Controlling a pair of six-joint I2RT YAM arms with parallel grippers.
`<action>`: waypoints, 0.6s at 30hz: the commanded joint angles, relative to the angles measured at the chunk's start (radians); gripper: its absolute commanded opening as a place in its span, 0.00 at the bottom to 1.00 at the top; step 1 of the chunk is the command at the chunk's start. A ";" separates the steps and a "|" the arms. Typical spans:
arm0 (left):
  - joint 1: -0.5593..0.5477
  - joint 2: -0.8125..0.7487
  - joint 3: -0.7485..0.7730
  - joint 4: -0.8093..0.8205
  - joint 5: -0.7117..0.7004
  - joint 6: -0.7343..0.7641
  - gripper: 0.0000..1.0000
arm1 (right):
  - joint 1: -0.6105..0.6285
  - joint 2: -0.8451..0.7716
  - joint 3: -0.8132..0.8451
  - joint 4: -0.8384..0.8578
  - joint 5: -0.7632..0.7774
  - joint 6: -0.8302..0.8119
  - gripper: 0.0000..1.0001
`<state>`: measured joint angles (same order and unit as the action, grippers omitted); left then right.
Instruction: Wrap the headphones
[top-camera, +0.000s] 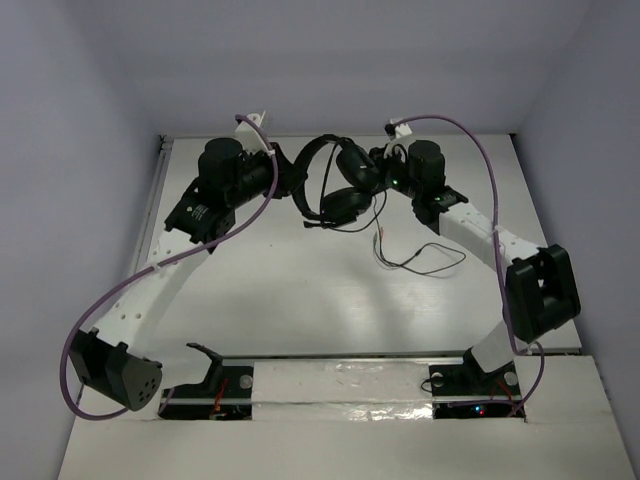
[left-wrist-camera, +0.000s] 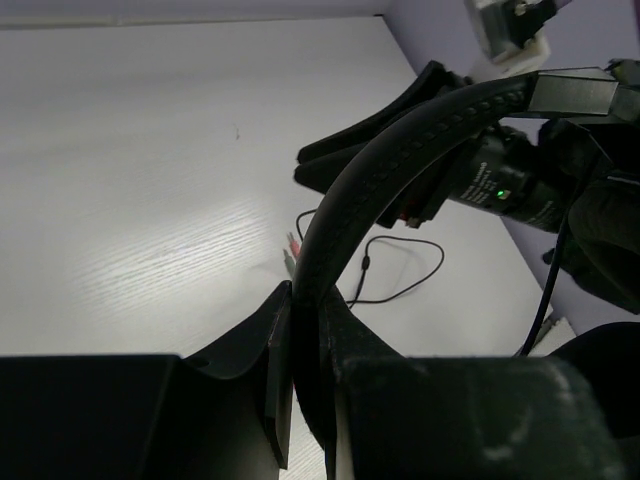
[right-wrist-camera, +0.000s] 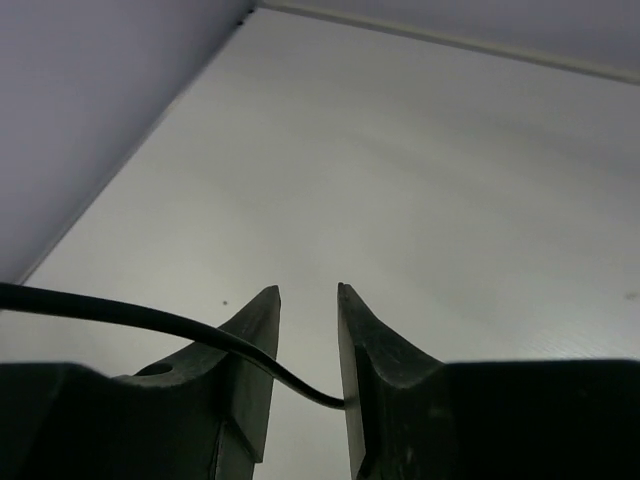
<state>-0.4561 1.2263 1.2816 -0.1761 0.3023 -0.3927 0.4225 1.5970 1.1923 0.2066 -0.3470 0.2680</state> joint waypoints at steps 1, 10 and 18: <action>0.005 -0.048 0.085 0.087 0.063 -0.047 0.00 | 0.005 0.030 0.006 0.189 -0.162 0.043 0.36; 0.048 -0.045 0.226 0.020 0.064 -0.057 0.00 | 0.005 0.121 -0.082 0.339 -0.208 0.089 0.47; 0.123 -0.008 0.381 -0.048 0.061 -0.044 0.00 | 0.005 0.144 -0.161 0.399 -0.219 0.106 0.53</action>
<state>-0.3729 1.2201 1.5772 -0.2543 0.3546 -0.4168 0.4267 1.7626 1.0725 0.4858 -0.5426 0.3538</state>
